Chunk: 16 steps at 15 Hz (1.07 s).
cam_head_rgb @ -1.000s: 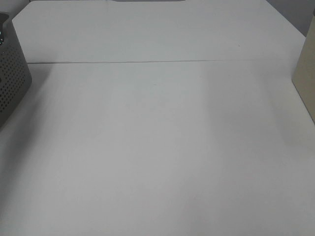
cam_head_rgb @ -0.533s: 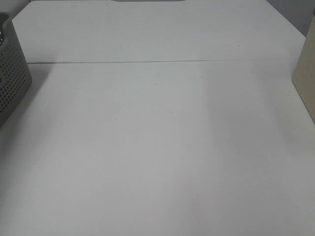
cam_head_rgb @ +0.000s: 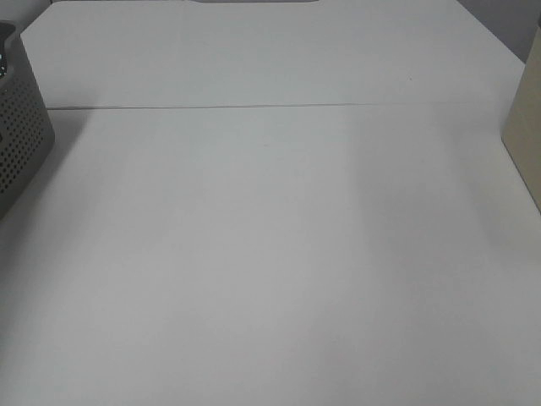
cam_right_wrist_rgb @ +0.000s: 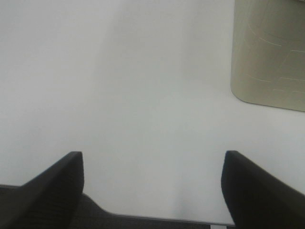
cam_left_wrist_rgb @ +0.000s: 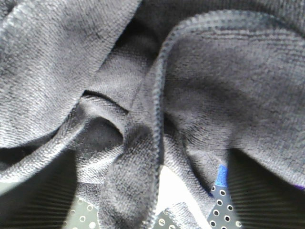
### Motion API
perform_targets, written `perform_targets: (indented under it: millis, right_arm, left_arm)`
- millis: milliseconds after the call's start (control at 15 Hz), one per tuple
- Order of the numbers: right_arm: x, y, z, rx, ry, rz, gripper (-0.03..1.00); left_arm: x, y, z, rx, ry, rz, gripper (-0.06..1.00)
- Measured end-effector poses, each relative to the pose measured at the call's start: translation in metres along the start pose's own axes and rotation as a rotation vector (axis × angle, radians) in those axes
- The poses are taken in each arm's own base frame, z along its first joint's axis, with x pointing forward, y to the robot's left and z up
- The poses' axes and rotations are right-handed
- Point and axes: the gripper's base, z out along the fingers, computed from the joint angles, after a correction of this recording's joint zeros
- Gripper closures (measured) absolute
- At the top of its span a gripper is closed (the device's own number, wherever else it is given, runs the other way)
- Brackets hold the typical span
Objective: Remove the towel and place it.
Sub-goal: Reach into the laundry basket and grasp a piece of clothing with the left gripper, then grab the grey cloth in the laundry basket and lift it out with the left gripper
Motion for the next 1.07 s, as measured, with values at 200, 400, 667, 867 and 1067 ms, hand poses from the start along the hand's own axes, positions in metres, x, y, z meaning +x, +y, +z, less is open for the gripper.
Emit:
perform_targets:
  millis: [200,400,667,867,1067]
  right_arm:
    - [0.0000,0.0000,0.0000,0.000,0.000,0.000,0.20]
    - [0.0000,0.0000,0.0000,0.000,0.000,0.000,0.20]
    - [0.0000,0.0000,0.0000,0.000,0.000,0.000,0.20]
    - [0.0000,0.0000,0.0000,0.000,0.000,0.000,0.20]
    - [0.0000,0.0000,0.0000,0.000,0.000,0.000,0.20]
  left_arm:
    - [-0.0004,0.0007,0.0000,-0.008,-0.004,-0.002,0.46]
    - [-0.0010,0.0014,0.0004,-0.017,-0.009,-0.004,0.57]
    - [-0.0013,0.0015,0.0007,-0.018,-0.012,-0.059,0.57]
    - [-0.0024,0.0004,0.0037,-0.014,-0.010,-0.062,0.64]
    - [-0.0031,-0.0006,0.0066,-0.012,-0.005,-0.046,0.91]
